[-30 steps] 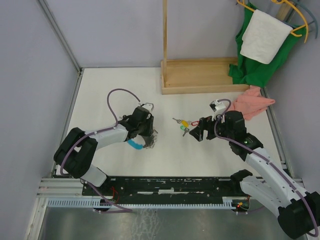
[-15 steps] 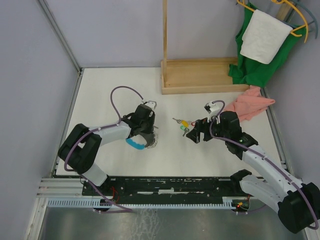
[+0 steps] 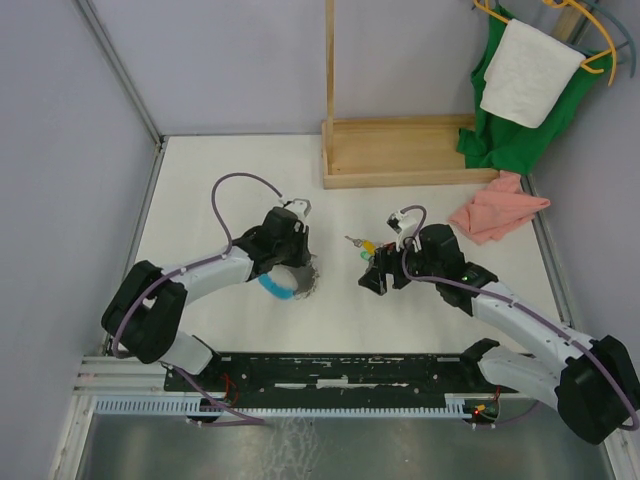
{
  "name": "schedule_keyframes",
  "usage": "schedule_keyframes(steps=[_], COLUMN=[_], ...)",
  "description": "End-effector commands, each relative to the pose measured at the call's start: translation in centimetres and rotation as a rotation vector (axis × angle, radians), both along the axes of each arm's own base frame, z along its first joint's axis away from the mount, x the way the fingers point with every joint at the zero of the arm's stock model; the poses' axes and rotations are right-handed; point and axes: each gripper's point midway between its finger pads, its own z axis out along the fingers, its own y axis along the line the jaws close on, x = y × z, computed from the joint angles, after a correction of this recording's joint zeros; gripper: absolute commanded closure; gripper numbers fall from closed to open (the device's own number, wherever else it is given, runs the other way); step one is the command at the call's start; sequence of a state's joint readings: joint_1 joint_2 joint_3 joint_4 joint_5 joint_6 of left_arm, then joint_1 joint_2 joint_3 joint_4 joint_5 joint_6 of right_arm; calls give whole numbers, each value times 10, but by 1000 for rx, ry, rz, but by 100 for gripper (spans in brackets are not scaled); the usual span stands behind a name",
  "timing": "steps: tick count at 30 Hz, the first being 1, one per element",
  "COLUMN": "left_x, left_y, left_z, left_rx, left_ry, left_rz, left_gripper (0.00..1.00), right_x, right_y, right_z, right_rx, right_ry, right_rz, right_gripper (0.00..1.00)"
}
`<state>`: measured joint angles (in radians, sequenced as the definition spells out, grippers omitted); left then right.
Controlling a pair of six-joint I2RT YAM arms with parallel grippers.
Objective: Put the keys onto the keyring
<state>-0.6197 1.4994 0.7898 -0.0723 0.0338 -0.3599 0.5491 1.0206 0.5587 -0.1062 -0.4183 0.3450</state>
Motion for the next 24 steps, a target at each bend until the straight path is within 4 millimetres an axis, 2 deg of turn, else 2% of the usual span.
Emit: schedule_keyframes(steps=[1,6,12,17,21,24], left_x=[-5,-16,-25,-30,-28,-27], left_y=[-8,-7,-6,-13,-9,-10], left_z=[24,33,34,23,6,1], left_rx=[-100,-128,-114,-125,-89,-66], left_ry=[-49,-85,-92,-64,-36,-33], left_rz=[1,-52,-118,-161,-133,-151], left_gripper=[97,97,97,97,97,97], right_x=[7,7,19,26,36,34], right_y=[22,36,40,40,35,37], right_z=[21,27,46,64,65,70], right_rx=[53,60,58,88,129,193], right_ry=[-56,-66,-140,-227,-254,-317], right_rz=[42,114,125,104,7,14], right_gripper=[12,11,8,6,2,0])
